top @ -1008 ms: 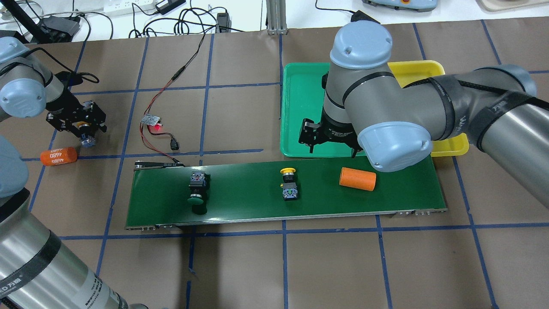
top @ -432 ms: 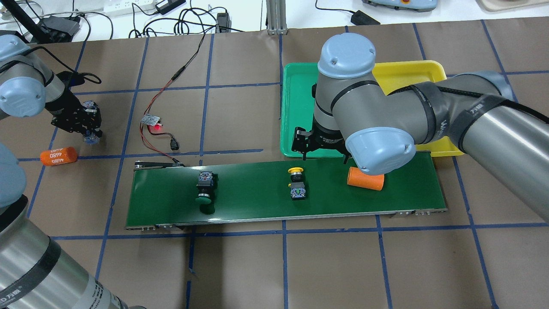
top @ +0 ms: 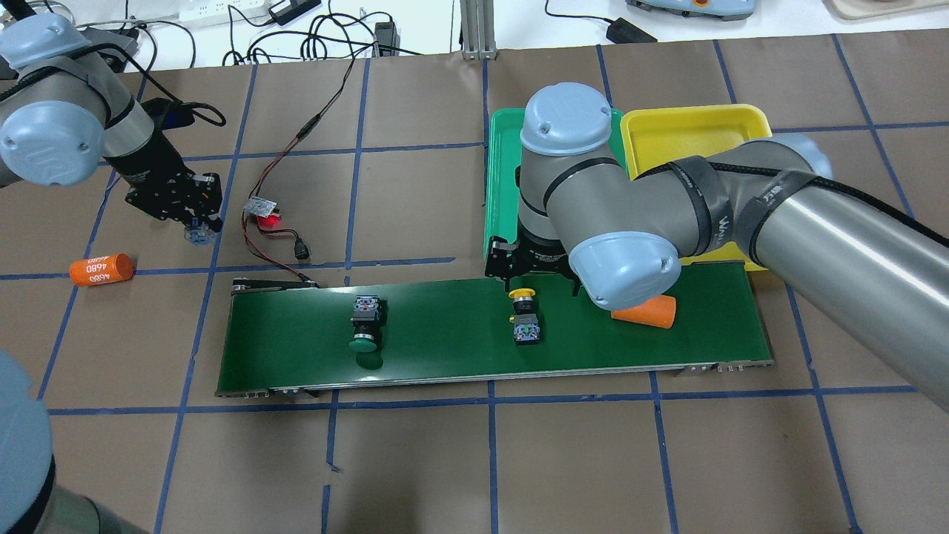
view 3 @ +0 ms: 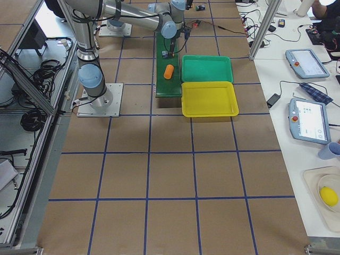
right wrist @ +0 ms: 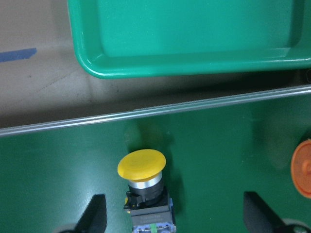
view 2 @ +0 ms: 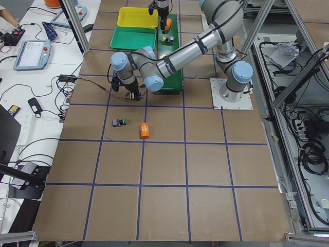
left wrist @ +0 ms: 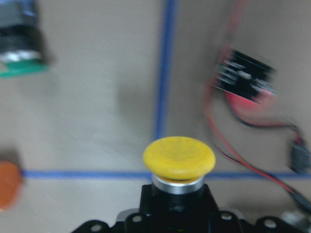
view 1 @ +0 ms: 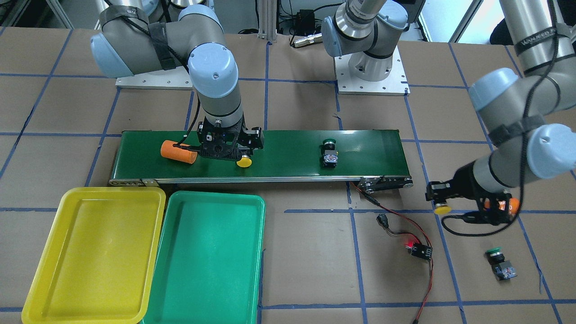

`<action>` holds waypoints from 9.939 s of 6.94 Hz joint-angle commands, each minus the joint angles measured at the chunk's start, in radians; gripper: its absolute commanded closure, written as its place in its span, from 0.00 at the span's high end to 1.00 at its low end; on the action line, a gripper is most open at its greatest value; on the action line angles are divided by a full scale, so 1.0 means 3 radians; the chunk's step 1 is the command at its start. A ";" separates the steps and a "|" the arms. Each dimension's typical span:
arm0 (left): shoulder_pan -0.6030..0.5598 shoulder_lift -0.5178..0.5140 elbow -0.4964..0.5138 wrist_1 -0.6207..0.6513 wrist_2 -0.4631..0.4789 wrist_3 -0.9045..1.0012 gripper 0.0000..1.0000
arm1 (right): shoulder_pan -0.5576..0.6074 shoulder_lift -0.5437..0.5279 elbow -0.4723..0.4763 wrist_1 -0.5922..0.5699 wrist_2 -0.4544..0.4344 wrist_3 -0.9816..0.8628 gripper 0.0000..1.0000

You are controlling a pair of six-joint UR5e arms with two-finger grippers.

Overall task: Sort buttons by color to trays
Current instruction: 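Place green-ringed button on belt while right gripper grasps yellow-capped button, then drop yellow-capped button in yellow tray with right gripper while left grasps another, then place the button on the belt with the left gripper while the right gripper rises, then lower right gripper onto green-capped button while left gripper reaches orange cylinder, then grasp the green-ringed button with right gripper while left grasps orange cylinder, then drop button into green tray with right gripper while left sets cylinder on belt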

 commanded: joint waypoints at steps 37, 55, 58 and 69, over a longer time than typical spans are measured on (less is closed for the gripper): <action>-0.0699 0.0712 -0.1083 0.0177 0.0195 -0.0527 0.03 | -0.1519 -0.0388 -0.0516 0.0357 -0.0076 -0.1488 1.00; 0.1290 -0.0714 -0.0220 0.1788 0.0205 0.5456 0.01 | -0.0578 0.0129 0.0026 0.0152 0.0226 -0.0843 1.00; 0.1249 -0.0353 -0.0276 0.1331 0.0200 0.5420 0.00 | -0.0578 0.0176 0.0051 0.0152 0.0221 -0.0823 1.00; -0.0356 0.1229 -0.1631 0.0821 -0.0101 0.4029 0.58 | -0.0803 0.0577 -0.0847 -0.0326 0.0062 -0.0807 0.00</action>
